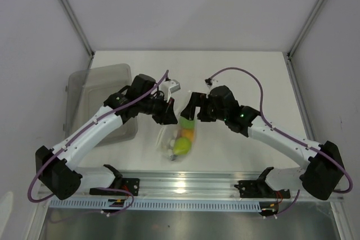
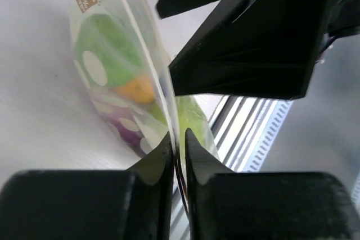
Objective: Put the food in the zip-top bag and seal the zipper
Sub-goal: Zip the zipper food storage bag at the center of the board.
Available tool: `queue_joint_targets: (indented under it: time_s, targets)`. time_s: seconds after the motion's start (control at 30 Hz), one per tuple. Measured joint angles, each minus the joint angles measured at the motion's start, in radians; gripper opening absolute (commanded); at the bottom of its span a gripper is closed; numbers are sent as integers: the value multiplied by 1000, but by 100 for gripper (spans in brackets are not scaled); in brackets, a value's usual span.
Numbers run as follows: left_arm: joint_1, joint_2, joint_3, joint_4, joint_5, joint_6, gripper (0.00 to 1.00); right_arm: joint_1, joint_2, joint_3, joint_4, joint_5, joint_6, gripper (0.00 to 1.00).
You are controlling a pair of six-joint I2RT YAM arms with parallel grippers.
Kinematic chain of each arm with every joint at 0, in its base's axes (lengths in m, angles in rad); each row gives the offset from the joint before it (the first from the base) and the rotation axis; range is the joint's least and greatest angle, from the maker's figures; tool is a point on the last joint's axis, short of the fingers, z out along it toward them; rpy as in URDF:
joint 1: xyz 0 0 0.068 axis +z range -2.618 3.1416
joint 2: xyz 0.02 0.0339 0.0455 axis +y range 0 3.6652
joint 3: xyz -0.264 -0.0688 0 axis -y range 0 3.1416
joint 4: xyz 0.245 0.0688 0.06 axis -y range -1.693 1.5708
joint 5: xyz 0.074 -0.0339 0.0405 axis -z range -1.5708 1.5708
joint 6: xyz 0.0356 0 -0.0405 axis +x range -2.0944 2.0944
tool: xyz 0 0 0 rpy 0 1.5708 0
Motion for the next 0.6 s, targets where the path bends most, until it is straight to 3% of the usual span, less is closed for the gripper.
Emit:
queue_joint_targets:
  time_s: [0.03, 0.07, 0.33, 0.6]
  targets:
    - [0, 3, 0, 0, -7, 7, 2, -5, -7, 0, -16, 9, -4, 92]
    - [0, 6, 0, -1, -13, 12, 1, -10, -17, 0, -33, 18, -9, 92]
    - [-1, 38, 23, -20, -3, 146, 1, -184, -169, -5, -146, 17, -104, 95]
    - [30, 52, 94, -73, 295, 358, 1, -198, -218, -48, -179, -160, -282, 89]
